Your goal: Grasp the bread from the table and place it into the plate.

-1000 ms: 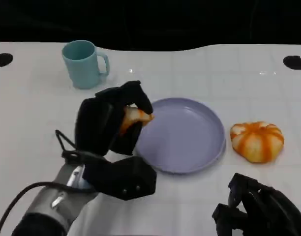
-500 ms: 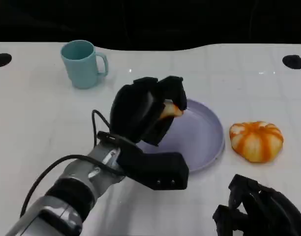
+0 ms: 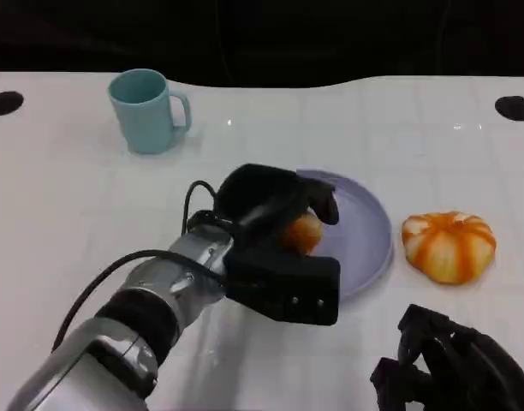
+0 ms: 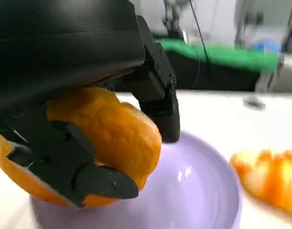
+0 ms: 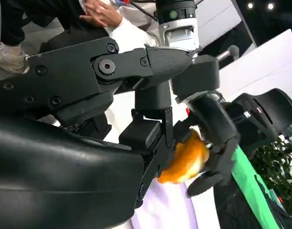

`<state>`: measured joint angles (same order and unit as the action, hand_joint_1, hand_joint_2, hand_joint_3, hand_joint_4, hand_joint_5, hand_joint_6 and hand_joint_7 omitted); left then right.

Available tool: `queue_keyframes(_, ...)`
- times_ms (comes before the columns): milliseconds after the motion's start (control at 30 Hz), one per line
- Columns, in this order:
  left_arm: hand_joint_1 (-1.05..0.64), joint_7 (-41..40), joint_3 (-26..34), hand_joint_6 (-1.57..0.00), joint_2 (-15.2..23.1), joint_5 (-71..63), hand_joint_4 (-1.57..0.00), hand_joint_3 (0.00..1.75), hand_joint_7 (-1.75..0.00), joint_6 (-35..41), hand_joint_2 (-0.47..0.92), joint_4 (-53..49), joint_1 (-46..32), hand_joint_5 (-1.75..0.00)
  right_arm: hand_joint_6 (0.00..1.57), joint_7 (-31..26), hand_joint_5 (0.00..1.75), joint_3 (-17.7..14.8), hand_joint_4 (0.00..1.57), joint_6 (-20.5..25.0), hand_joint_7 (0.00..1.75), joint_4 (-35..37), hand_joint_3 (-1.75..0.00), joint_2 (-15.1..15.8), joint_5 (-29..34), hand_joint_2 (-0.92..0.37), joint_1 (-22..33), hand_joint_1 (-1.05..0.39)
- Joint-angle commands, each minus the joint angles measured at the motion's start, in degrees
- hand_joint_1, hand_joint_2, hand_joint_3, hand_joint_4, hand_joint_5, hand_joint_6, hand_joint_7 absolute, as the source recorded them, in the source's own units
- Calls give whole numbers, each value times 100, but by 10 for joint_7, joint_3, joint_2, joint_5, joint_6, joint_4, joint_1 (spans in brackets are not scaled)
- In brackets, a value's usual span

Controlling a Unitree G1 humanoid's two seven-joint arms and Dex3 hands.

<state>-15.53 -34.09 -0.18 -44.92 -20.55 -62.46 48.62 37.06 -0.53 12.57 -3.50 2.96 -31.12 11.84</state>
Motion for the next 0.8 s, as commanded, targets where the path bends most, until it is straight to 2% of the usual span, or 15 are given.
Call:
queue_keyframes(33,-54,81,-11,-48,18,0,-44,12,-1,32,92,35,13,-44,76,0,167,-2,85,-4,143,-8,-22,5,-1,-92,3,-74)
queue_keyframes(133,-73,134,-13,-32,24,6,-37,20,0,47,92,52,11,-29,76,0,167,-1,85,-6,143,-8,-22,5,1,-92,3,-74)
queue_keyframes(333,-95,255,-2,-14,38,33,-21,31,0,85,92,102,6,-18,77,1,167,-2,85,-3,143,-7,-22,5,-2,-92,3,-74)
queue_keyframes(533,-103,327,5,-13,64,55,-16,40,-1,109,92,179,-12,-15,77,1,167,-2,86,-2,144,-7,-21,5,-4,-92,1,-74)
queue_keyframes(800,-101,303,31,-6,112,61,-8,40,0,111,92,324,-80,-12,76,0,166,-2,85,-4,143,-7,-21,6,-1,-92,1,-75)
